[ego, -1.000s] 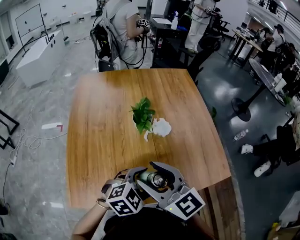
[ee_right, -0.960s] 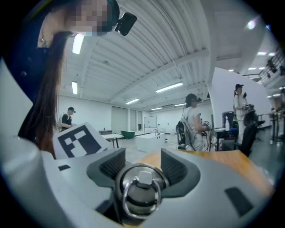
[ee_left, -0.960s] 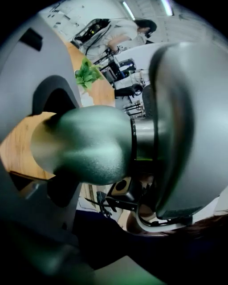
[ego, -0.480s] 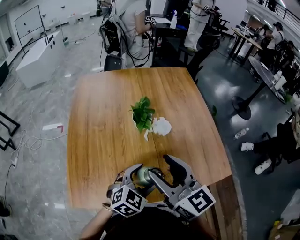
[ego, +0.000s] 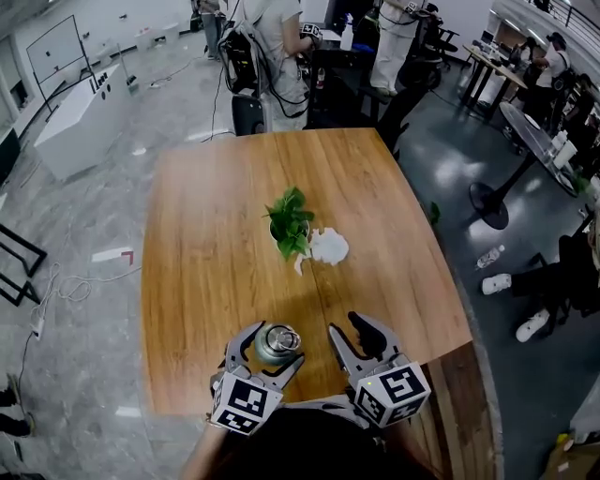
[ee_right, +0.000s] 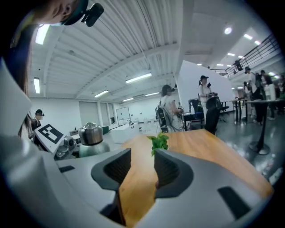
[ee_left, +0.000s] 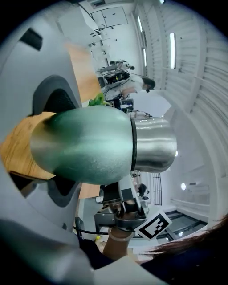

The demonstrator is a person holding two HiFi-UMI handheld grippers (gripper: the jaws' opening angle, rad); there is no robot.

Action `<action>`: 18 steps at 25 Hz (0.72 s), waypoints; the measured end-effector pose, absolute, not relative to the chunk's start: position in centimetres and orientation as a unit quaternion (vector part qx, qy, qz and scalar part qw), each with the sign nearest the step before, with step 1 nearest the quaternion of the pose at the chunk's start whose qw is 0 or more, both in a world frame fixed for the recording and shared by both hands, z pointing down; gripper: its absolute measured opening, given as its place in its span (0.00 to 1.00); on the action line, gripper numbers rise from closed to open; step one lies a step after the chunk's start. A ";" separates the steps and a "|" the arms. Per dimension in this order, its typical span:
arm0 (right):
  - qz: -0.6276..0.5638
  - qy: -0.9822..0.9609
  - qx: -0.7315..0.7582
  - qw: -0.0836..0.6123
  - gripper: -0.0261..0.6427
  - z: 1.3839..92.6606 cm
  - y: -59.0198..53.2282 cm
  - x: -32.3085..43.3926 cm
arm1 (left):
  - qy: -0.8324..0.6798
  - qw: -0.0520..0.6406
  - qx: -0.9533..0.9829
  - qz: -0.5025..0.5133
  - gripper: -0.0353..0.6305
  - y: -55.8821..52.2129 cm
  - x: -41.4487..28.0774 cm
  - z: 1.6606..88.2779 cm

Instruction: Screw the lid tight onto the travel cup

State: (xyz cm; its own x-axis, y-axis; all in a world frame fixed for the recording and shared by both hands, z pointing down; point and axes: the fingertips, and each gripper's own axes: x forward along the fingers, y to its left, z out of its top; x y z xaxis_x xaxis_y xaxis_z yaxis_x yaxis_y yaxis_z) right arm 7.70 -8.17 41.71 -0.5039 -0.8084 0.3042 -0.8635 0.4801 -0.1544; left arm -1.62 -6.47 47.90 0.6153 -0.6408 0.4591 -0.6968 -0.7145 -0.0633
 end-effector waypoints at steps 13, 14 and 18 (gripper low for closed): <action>0.159 -0.849 0.486 0.134 0.20 43.4 -7.6 6.8 | -0.347 0.058 0.907 0.230 0.64 -5.6 -0.6 47.6; 0.160 -0.849 0.485 0.134 0.20 43.5 -7.6 6.8 | -0.346 0.059 0.908 0.230 0.64 -5.5 -0.6 47.7; 0.161 -0.847 0.489 0.133 0.17 43.5 -7.6 6.9 | -0.342 0.063 0.908 0.235 0.64 -5.4 -0.6 48.0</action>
State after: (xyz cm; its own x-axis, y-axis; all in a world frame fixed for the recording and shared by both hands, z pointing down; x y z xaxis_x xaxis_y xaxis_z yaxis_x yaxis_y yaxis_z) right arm 6.88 -7.59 43.48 -0.4865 -0.7855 0.3825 -0.8711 0.4700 -0.1426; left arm -0.59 -5.43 47.96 0.6560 -0.5911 0.4694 -0.6502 -0.7584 -0.0463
